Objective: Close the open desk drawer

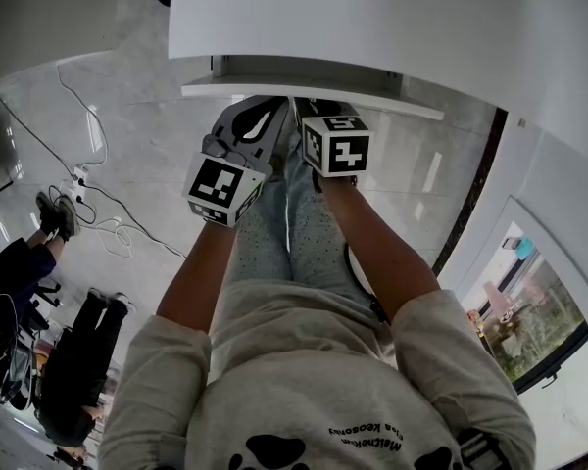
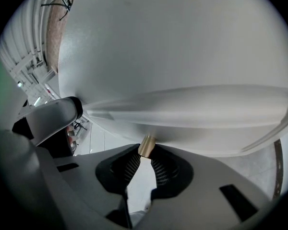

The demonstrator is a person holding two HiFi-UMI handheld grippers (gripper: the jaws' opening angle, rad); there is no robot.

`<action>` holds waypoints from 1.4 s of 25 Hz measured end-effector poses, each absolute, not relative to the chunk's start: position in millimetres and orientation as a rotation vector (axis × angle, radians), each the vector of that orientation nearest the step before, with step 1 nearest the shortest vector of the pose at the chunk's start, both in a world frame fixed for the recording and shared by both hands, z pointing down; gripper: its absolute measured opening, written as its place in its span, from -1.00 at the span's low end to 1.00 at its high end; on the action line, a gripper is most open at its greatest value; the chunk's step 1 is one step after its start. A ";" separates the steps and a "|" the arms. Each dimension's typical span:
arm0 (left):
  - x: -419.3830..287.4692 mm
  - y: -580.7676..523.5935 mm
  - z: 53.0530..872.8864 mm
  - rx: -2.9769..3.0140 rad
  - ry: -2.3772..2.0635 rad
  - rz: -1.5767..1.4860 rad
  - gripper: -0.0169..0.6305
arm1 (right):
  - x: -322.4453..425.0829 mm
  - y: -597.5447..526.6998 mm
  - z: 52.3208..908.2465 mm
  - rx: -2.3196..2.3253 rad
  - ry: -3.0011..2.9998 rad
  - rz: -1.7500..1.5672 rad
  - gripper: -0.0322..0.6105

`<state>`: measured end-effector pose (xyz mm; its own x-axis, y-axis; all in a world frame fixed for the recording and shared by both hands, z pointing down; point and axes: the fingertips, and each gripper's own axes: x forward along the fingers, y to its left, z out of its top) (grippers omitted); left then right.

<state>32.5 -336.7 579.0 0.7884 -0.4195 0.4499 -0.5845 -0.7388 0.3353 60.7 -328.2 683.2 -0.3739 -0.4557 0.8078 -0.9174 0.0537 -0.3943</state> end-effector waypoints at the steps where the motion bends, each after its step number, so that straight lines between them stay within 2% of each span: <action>1: 33.4 -339.5 579.1 2.511 -0.757 0.482 -0.89 | 61.6 -330.8 683.2 1.367 -1.866 1.283 -0.66; 30: 39.9 -381.0 578.2 2.498 -0.788 0.484 -0.89 | 65.2 -371.3 682.5 1.290 -1.900 1.289 -0.64; 35: 39.8 -380.1 578.6 2.505 -0.780 0.488 -0.89 | 64.6 -366.9 674.1 1.280 -1.921 1.286 -0.50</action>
